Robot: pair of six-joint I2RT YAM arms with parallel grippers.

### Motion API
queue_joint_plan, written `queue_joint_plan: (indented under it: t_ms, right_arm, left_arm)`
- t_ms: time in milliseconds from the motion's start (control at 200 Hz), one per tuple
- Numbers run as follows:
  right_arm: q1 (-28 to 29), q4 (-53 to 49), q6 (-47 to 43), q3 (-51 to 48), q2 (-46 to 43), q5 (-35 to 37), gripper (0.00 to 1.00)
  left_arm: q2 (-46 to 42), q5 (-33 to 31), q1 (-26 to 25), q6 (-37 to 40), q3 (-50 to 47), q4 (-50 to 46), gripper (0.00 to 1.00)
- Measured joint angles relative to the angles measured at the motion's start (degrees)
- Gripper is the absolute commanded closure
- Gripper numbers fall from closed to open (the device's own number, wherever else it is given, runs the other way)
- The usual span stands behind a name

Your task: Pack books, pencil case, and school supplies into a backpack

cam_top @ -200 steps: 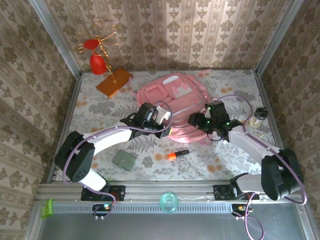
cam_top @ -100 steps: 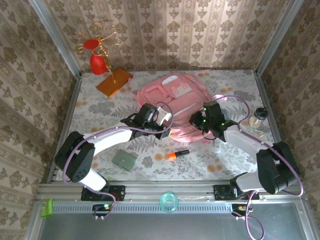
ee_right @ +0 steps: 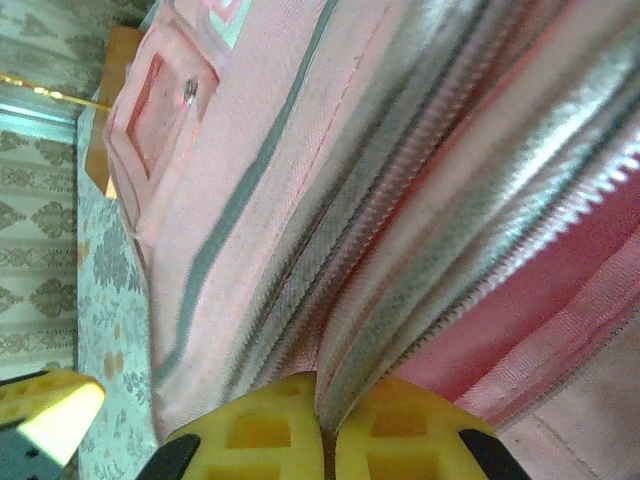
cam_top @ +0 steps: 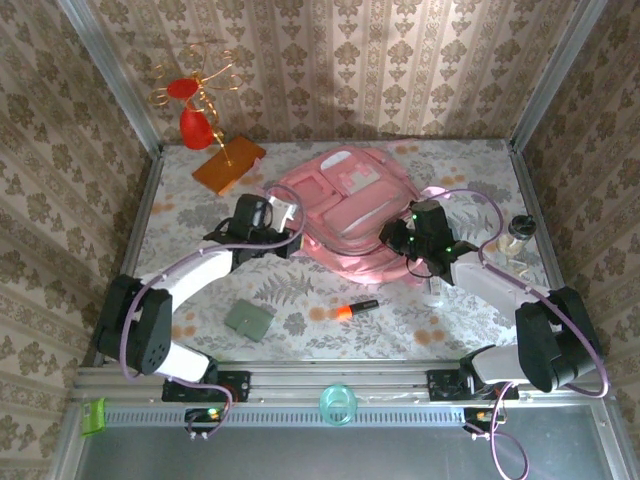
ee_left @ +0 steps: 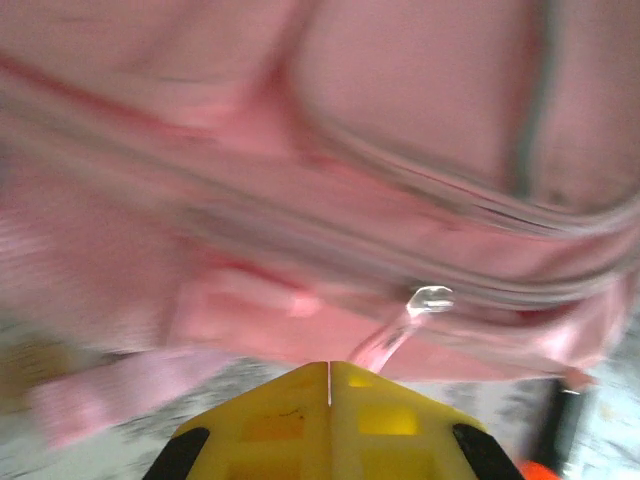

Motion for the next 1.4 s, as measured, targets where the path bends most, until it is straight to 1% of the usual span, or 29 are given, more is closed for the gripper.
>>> queue_joint_plan:
  t_ms: [105,180,265,285,350,420,550,655,810,905,1205,1400]
  right_arm:
    - [-1.11,0.11,-0.17,-0.09,0.0,0.33,1.0]
    - [-1.14,0.22,-0.22,-0.09,0.0,0.33,1.0]
    - [-1.14,0.22,-0.22,-0.09,-0.02,0.28,1.0]
    - [-1.09,0.22,-0.22,-0.09,-0.02,0.28,1.0]
    - [-1.03,0.24,-0.2,-0.09,-0.02,0.28,1.0]
    - [-0.94,0.28,-0.22,-0.09,-0.02,0.28,1.0]
    - [-0.94,0.5,-0.22,-0.09,0.0,0.28,1.0]
    - [-0.94,0.57,-0.24,-0.09,0.0,0.28,1.0]
    - [-0.94,0.61,-0.37,-0.09,0.0,0.28,1.0]
    - [-0.94,0.63,-0.37,-0.09,0.0,0.28,1.0]
    - [-0.94,0.68,-0.37,-0.09,0.0,0.26,1.0]
    - [-0.94,0.66,-0.37,-0.09,0.07,0.28,1.0]
  left_arm:
    - [3.76,-2.67,2.93,0.28,1.36,-1.25,1.0]
    - [5.18,-3.58,3.19,0.5,1.84,-1.7,1.0]
    - [5.22,-2.86,3.1,0.7,1.86,-1.84,1.0]
    - [5.14,-2.25,3.02,0.76,1.75,-1.36,0.98]
    - [4.09,-0.2,2.45,0.87,0.52,1.05,0.8]
    - [2.4,1.92,0.39,1.25,-1.4,3.28,0.69]
    - [2.38,4.76,-5.29,2.4,-1.97,5.35,0.58]
    - [4.17,5.07,-7.39,3.21,-1.79,5.84,0.54]
    - [7.82,3.34,-8.57,5.33,-0.61,4.22,0.52]
    - [9.46,2.25,-8.9,6.75,0.76,3.21,0.53]
    - [13.2,0.94,-8.94,8.63,5.33,2.29,0.61]
    - [14.75,0.9,-9.05,9.03,6.27,1.42,0.67]
